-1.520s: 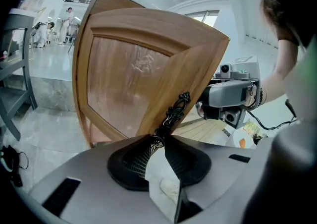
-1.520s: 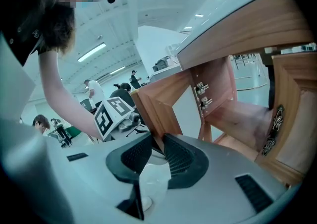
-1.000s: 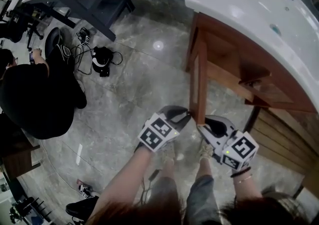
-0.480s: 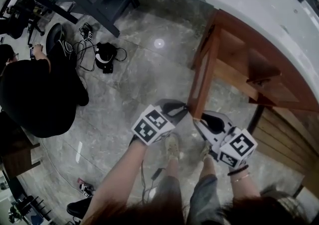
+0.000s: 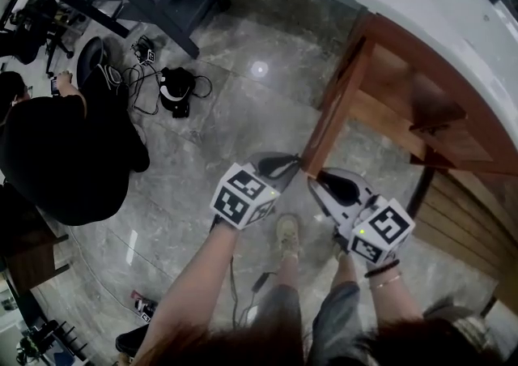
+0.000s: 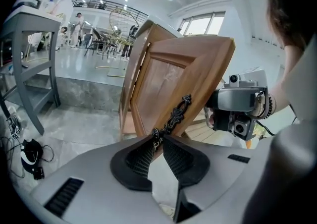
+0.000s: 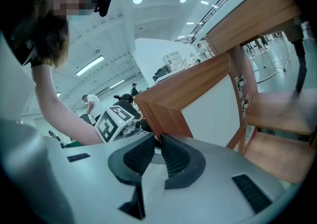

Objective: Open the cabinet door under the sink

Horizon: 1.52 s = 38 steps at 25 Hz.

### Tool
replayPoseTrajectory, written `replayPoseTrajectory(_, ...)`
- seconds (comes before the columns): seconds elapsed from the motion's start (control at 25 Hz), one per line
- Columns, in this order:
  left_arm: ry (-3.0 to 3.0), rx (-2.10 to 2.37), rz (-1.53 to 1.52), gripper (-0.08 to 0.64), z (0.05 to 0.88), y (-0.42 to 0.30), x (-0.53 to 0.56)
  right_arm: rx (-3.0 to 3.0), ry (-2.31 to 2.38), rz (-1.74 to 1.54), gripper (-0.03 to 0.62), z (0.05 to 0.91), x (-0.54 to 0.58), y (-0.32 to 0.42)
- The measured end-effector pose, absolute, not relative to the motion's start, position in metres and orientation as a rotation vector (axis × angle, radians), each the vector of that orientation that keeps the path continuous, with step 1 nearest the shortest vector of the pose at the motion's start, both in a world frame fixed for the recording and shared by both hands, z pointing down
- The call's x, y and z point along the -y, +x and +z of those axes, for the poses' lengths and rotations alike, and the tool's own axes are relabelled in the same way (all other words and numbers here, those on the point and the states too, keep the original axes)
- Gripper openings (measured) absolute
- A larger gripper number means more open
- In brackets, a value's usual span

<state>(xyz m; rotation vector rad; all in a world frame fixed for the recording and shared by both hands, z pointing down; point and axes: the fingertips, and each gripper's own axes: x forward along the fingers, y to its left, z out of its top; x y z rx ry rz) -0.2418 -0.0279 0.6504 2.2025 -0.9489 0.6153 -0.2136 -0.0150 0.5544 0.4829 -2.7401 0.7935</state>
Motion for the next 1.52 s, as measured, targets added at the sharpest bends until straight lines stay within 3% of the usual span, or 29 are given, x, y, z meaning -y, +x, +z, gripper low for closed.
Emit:
replayPoseTrajectory(0.76, 2.167, 0.986, 0.547, 0.069, 0.634, -0.219, -0.018, 2.679, 0.6, 0.783, 0.051, 0.556, -0.006, -0.186)
replayPoseTrajectory(1.24, 2.249, 1.064, 0.448, 0.067, 0.536, -0.156, -0.012, 2.683, 0.543, 0.755, 0.031, 0.505, 0.002, -0.135)
replayPoseTrajectory(1.52, 2.35, 1.106, 0.372, 0.011, 0.458, -0.119, 0.014, 2.674, 0.47, 0.632, 0.012, 0.451, 0.02, -0.096)
